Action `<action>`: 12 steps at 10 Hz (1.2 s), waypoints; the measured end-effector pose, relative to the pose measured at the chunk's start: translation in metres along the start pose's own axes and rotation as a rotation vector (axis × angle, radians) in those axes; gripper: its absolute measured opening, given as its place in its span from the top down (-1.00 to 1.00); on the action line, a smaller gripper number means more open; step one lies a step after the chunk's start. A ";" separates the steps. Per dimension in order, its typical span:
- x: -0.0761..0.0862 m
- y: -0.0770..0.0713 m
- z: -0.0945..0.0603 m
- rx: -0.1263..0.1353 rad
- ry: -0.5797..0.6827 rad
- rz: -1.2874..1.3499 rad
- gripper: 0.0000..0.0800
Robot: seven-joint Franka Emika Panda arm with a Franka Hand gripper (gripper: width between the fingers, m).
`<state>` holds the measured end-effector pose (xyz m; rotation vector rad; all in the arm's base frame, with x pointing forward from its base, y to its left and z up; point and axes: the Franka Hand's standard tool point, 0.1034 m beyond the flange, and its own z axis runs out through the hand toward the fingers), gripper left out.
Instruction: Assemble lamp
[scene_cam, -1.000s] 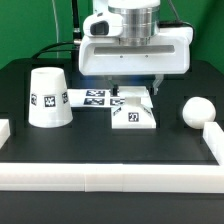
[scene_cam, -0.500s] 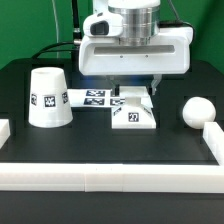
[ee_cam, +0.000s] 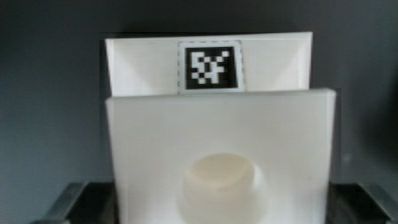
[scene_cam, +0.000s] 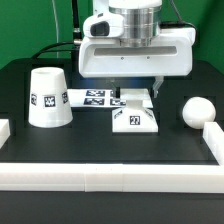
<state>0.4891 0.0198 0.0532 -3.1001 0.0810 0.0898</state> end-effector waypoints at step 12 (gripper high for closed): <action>0.111 -0.064 -0.007 0.026 0.110 -0.045 -0.34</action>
Offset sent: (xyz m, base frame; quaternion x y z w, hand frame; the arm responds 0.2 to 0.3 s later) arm 0.0426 0.0213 -0.0113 0.0088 -0.0049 0.0222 0.9997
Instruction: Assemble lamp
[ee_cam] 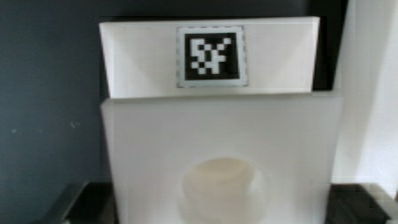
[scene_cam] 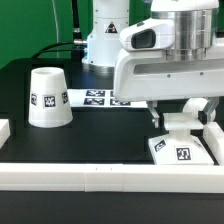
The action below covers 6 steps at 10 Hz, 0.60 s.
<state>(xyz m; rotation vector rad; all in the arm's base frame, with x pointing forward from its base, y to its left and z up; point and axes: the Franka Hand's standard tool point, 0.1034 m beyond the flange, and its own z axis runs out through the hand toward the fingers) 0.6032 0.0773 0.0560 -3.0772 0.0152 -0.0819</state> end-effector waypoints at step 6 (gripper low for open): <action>0.030 -0.007 0.001 0.008 0.007 0.003 -0.34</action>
Offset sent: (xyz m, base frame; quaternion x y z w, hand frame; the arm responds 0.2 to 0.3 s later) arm 0.0285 0.0024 0.0009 -0.0025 -0.0005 0.0182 0.9998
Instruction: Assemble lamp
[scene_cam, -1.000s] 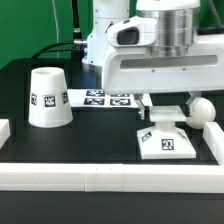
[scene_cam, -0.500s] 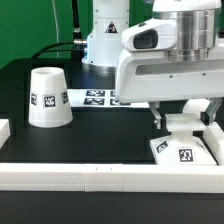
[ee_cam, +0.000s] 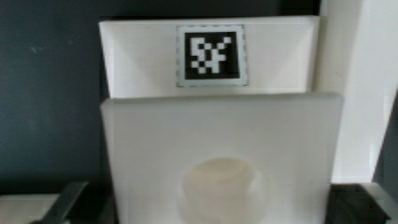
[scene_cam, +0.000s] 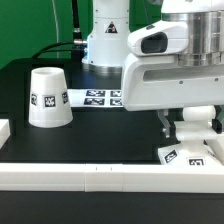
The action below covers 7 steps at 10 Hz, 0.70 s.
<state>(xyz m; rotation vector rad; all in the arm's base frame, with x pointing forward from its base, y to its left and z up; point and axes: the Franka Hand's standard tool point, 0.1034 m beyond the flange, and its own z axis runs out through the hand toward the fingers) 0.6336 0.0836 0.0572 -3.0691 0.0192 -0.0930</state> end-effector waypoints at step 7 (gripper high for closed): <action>-0.033 -0.004 -0.002 -0.005 -0.002 -0.003 -0.75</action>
Offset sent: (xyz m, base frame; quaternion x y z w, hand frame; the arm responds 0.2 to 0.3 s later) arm 0.0000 0.0000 0.0000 0.0000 0.0000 0.0000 1.0000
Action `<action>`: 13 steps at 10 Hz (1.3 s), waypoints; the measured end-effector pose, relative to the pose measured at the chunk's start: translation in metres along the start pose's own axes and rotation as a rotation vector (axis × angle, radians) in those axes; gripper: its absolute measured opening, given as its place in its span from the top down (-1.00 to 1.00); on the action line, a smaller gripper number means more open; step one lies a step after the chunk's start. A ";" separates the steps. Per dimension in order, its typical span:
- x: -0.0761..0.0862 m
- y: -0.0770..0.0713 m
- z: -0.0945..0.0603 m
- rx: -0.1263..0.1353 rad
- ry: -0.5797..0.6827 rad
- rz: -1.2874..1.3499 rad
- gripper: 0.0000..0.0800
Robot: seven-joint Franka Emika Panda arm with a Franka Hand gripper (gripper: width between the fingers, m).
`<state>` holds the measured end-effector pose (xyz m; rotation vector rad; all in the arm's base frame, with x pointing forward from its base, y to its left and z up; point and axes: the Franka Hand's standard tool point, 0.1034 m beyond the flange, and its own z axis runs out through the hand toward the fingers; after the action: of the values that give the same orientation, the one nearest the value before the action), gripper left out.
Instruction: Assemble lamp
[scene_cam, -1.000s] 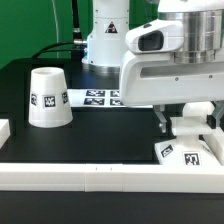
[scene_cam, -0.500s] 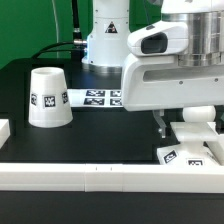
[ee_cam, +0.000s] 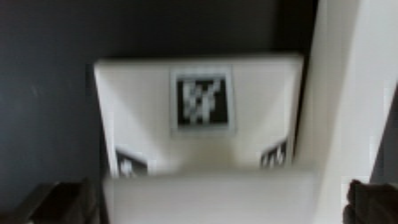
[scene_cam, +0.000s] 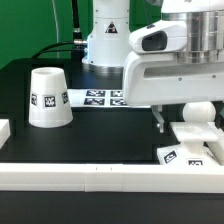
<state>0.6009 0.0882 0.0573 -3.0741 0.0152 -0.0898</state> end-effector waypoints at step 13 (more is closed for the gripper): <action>-0.090 -0.042 0.005 0.019 -0.082 0.211 -0.75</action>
Offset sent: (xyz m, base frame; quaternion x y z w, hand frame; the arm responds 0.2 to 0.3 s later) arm -0.0516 0.0339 0.0120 0.0226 -0.0182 0.0650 0.9975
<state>0.5121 0.1315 0.0495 -3.0315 0.3309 0.0466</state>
